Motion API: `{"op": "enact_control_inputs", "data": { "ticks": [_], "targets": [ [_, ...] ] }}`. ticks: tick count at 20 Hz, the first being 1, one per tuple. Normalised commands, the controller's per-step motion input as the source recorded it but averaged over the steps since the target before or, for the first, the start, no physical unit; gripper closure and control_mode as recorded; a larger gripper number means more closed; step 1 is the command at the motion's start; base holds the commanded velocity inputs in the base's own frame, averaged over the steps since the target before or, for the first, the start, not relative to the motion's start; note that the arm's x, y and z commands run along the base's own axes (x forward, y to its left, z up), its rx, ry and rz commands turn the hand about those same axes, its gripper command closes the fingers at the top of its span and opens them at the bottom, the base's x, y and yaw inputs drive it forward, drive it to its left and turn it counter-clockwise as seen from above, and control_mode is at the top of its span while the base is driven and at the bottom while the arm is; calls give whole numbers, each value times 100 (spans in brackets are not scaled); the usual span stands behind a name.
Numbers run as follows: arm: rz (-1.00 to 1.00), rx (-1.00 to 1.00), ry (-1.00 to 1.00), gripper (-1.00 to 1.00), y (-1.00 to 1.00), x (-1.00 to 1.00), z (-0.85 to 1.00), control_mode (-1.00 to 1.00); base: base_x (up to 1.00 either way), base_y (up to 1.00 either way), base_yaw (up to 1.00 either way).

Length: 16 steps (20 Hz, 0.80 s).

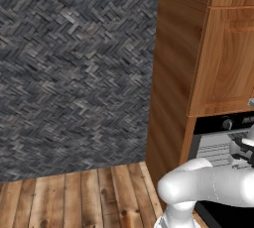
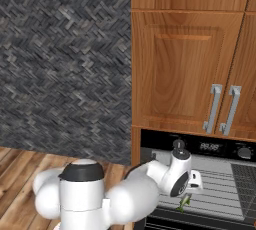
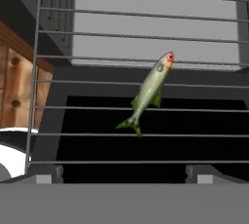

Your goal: Take the fish from the oven and place it on the plate on the counter.

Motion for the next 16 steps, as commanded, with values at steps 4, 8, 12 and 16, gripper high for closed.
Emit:
{"op": "enact_control_inputs", "data": {
  "ticks": [4,8,12,16],
  "targets": [
    [0,0,-6,-100,-7,1,-14,-100,0,0,0],
    [0,0,-12,-100,0,10,-22,-100,0,0,0],
    [0,0,-11,-100,0,12,-12,-100,0,0,0],
    [0,0,-11,-100,0,17,-3,-100,0,0,0]
  ]
}}
